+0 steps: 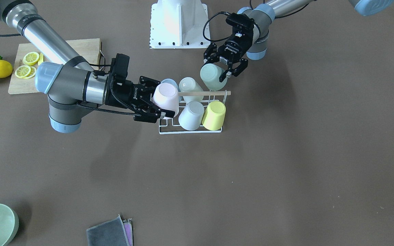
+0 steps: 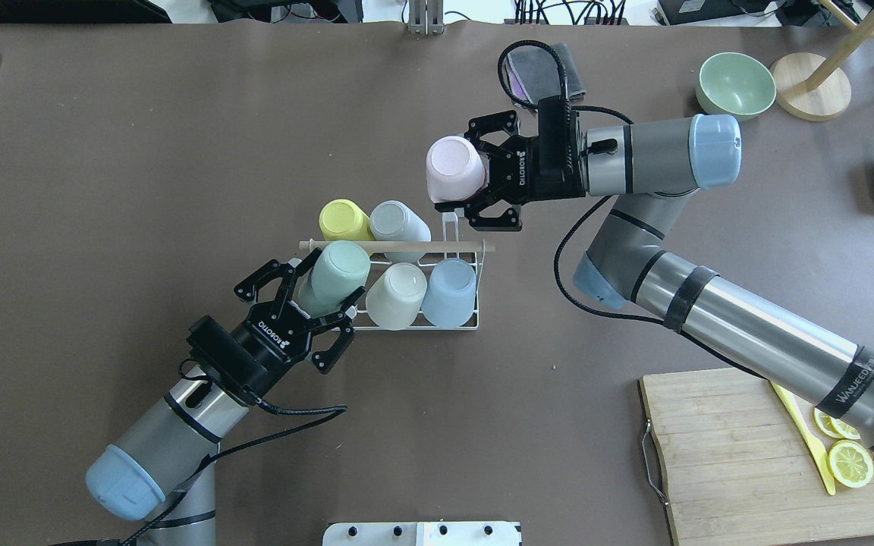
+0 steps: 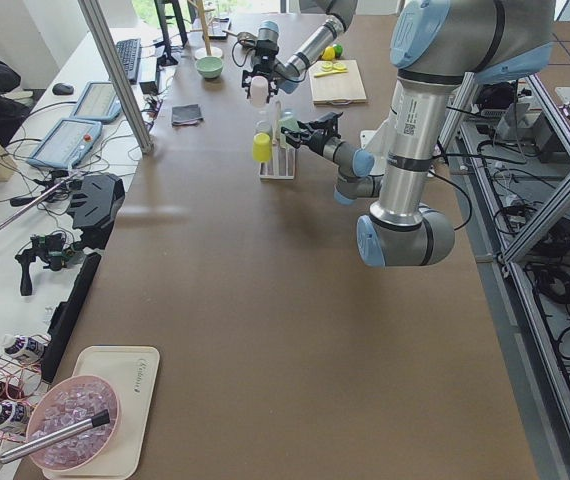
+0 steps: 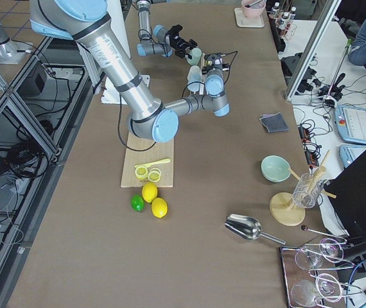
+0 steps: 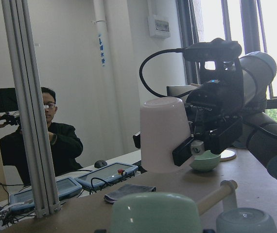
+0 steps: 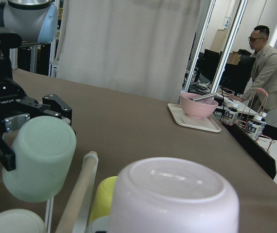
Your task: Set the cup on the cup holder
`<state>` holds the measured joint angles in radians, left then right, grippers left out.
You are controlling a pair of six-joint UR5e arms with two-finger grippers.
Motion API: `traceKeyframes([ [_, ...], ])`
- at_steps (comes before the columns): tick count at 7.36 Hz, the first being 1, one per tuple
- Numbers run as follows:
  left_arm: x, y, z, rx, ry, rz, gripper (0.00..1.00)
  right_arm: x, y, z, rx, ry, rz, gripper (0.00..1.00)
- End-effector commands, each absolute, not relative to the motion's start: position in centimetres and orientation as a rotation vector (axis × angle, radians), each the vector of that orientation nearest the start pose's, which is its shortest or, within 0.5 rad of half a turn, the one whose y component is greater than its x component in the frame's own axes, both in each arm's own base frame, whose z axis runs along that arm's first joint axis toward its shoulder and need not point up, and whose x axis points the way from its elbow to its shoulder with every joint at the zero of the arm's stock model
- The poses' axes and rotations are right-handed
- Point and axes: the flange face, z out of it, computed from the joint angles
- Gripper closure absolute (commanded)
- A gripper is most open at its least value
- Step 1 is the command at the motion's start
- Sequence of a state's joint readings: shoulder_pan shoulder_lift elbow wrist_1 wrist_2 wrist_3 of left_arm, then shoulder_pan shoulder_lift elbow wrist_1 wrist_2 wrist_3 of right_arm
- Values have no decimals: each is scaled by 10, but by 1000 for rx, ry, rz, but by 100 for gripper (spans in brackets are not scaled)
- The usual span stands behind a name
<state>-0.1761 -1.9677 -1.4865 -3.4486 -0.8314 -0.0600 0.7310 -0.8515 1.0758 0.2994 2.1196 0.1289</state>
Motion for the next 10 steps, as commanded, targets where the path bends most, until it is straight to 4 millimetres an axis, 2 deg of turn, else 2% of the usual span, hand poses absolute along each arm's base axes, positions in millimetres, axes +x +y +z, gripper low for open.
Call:
traceKeyframes([
  [1,492,-290,313,1750,1043,6,3,-468,-515,268,1723,-1305,-982,100],
  [5,487,-290,313,1753,1048,-1,3,-479,-508,269,1723,-1306,-991,100],
  [7,452,-312,286,1806,1053,-75,3,-486,-505,274,1707,-1311,-993,100],
  [10,428,-316,251,1815,1031,-83,3,-489,-504,276,1702,-1309,-986,100],
])
